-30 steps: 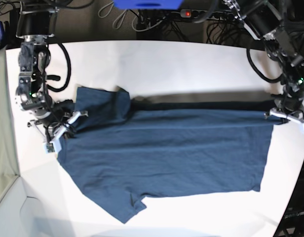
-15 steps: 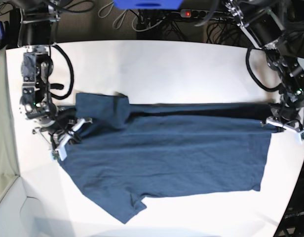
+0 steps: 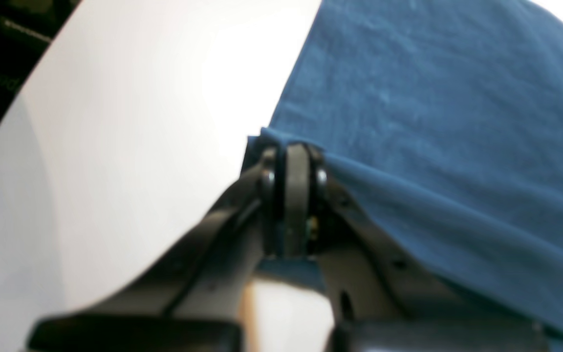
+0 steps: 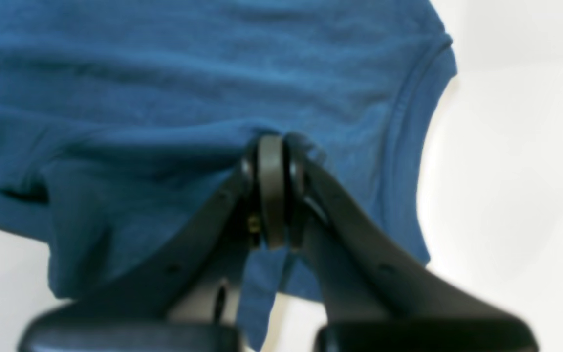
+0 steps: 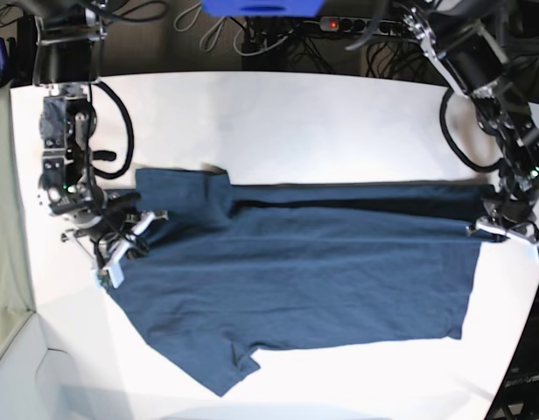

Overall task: Layout the t-shirt on the table in an organized manner, then fold the t-shirt properly
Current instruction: 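Lift the shoulder edge with both grippers and fold it toward the hem, then lower the folded shoulder edge with both grippers onto the shirt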

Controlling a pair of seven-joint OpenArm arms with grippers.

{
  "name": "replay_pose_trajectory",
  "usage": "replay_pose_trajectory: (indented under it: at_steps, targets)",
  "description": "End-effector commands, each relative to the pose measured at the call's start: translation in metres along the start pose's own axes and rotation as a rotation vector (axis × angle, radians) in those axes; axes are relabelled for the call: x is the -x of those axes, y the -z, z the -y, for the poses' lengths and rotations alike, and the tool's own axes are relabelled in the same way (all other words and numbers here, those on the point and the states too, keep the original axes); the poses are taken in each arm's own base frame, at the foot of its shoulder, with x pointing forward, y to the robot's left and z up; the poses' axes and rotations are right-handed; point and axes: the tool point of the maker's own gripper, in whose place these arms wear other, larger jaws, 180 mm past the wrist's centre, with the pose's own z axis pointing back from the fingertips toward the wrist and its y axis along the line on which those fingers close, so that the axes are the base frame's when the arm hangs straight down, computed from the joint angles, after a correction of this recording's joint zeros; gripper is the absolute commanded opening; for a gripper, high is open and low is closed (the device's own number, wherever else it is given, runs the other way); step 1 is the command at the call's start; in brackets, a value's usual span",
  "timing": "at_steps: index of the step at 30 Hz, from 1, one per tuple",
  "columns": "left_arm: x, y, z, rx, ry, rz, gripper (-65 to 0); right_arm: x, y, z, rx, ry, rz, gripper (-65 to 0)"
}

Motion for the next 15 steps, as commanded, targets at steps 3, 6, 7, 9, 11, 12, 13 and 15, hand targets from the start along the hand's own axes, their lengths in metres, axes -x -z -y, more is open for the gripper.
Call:
replay_pose_trajectory:
  at_steps: [3,6,7,9,11,12,13,15]
  targets:
    - [-0.016,0.001,-0.007,-0.005,0.007,0.04,-64.5,-0.024,-0.004,0.007,0.012,-0.02,0.063,-65.0]
    - [-0.008,0.005,-0.011,-0.008,0.002,0.014,-64.4,-0.025,-0.004,0.008,0.013,-0.021,0.064,-58.2]
    - [-0.006,0.006,-0.011,-0.008,0.0,0.007,-63.5,-0.025,-0.004,0.007,0.012,-0.022,0.064,-54.0]
    - [-0.004,0.007,-0.011,-0.007,-0.002,0.001,-58.6,-0.025,-0.004,0.007,0.012,-0.023,0.064,-45.4]
    - [-0.003,0.008,-0.011,-0.008,-0.003,-0.002,-49.5,-0.023,-0.005,0.007,0.011,-0.024,0.062,-36.6]
    - [-0.004,0.007,-0.011,-0.008,-0.002,0.0,-43.3,-0.023,-0.006,0.006,0.011,-0.024,0.063,-32.9]
    - [-0.004,0.007,-0.011,-0.008,-0.002,0.001,-38.1,-0.023,-0.006,0.006,0.011,-0.024,0.062,-29.9]
    - [-0.011,0.007,-0.009,-0.005,-0.003,0.017,-26.1,-0.018,-0.006,0.007,0.013,-0.019,0.054,-26.6]
